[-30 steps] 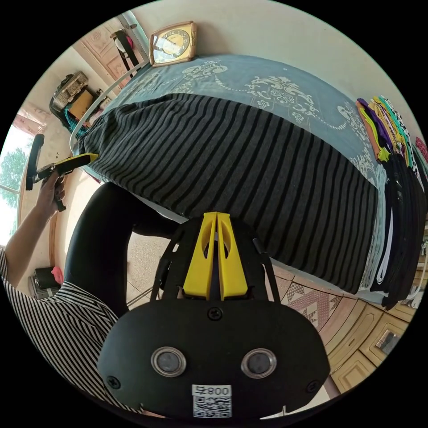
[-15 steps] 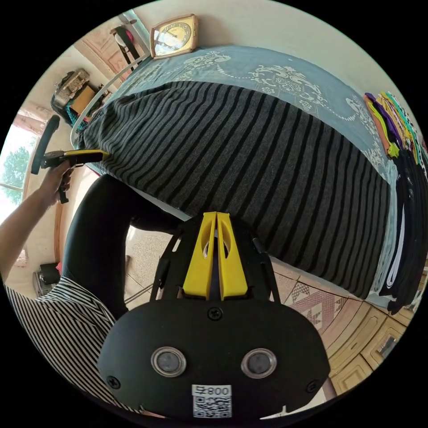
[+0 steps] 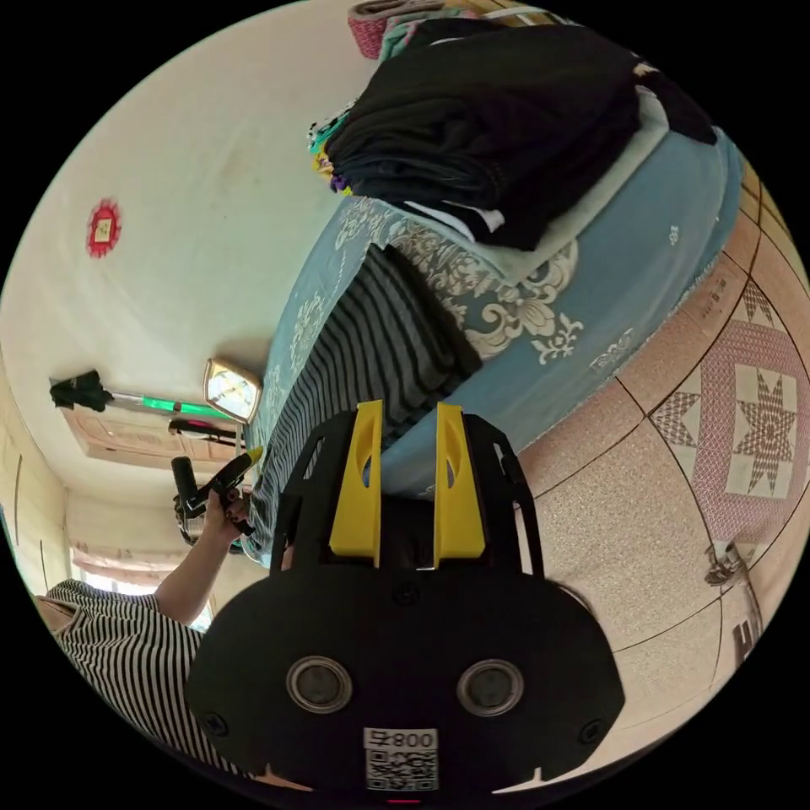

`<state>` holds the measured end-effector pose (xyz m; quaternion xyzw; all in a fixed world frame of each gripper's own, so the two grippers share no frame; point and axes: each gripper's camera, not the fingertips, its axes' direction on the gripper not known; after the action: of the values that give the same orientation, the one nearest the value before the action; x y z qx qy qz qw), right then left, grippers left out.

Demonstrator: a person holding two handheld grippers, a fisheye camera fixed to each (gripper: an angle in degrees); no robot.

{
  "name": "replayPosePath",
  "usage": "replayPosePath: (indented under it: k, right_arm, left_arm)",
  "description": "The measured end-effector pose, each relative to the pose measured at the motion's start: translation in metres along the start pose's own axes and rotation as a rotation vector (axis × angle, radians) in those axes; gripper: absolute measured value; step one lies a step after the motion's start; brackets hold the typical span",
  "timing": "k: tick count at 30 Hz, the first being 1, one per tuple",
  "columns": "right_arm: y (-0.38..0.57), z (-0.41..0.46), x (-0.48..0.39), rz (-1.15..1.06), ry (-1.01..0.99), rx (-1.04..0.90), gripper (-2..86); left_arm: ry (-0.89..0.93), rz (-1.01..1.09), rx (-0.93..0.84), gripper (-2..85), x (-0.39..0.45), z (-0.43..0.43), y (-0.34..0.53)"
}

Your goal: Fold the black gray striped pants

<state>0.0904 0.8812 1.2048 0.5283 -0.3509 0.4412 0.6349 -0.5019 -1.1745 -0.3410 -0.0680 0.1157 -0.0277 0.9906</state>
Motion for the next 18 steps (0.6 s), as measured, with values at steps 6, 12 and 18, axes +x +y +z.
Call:
replayPosePath:
  k: [6, 12, 18]
  right_arm:
    - [-0.006, -0.015, 0.059, 0.104, -0.04, 0.047, 11.4]
    - [-0.017, -0.012, 0.096, 0.156, -0.073, 0.022, 11.4]
    - [-0.029, -0.015, 0.117, 0.172, -0.094, 0.004, 9.9]
  left_arm:
    - [0.093, 0.282, -0.123, 7.2, 0.118, 0.077, -0.187]
    - [0.085, 0.434, -0.212, 9.4, 0.203, 0.137, -0.326]
    - [0.011, 0.547, -0.298, 10.6, 0.264, 0.194, -0.43]
